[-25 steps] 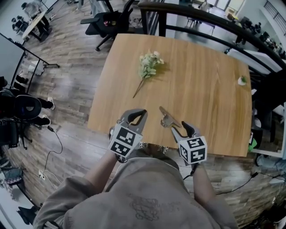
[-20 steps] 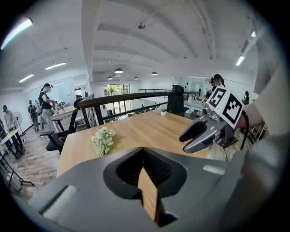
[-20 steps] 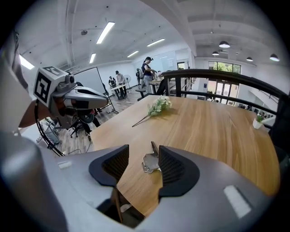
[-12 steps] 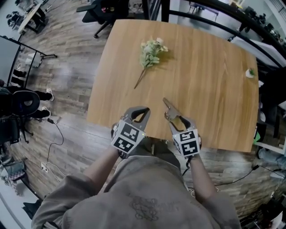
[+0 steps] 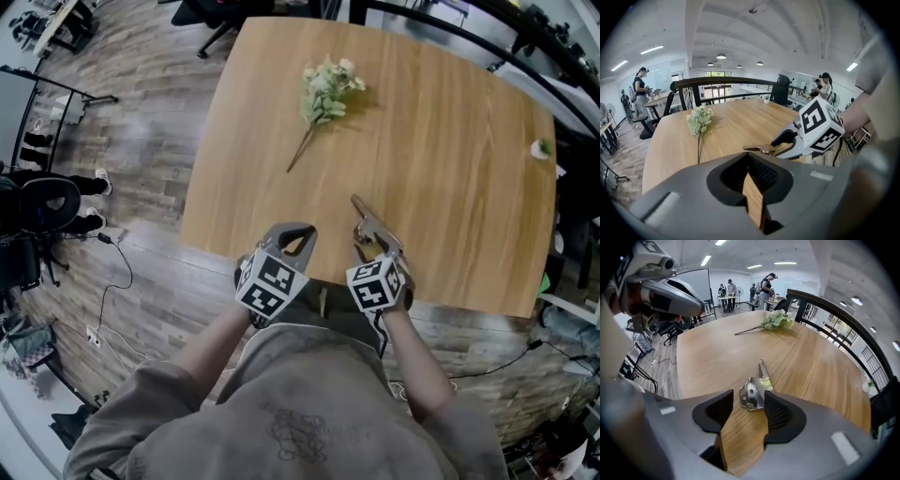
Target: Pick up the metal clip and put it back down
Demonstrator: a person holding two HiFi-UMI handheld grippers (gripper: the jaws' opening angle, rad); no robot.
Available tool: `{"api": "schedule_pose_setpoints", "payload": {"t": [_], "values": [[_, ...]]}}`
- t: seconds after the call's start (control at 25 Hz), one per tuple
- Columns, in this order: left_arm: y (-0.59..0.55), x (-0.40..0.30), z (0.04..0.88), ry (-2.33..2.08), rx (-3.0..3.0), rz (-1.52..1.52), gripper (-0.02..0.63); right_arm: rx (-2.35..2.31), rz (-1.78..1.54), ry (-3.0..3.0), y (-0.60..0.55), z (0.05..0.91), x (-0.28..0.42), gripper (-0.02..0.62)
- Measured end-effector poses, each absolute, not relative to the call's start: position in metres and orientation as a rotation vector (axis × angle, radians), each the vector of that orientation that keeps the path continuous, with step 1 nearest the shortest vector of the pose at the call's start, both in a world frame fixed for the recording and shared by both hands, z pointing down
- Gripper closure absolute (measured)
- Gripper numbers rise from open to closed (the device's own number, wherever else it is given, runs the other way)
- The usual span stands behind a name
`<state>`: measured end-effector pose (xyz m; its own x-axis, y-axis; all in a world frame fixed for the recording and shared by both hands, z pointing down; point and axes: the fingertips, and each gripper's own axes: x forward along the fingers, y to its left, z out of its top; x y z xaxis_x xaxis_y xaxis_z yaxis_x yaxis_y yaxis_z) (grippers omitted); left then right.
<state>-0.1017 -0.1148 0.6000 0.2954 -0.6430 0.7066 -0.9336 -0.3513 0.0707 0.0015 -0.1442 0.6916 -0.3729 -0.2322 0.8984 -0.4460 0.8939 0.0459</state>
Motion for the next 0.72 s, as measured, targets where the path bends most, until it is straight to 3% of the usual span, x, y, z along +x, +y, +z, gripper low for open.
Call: {"api": "schedule_pose_setpoints", "payload": {"t": [0.28, 0.72], "values": [[-0.108, -0.105, 0.612, -1.385, 2.048, 0.795, 0.604, 0.529, 0.136, -1.902, -0.158, 0.712, -0.004, 0.396], [-0.115, -0.123, 0.602, -1.433, 2.062, 0.755, 0.604, 0.619, -0.044, -1.904, -0.201, 0.689, -0.004, 0.583]]}}
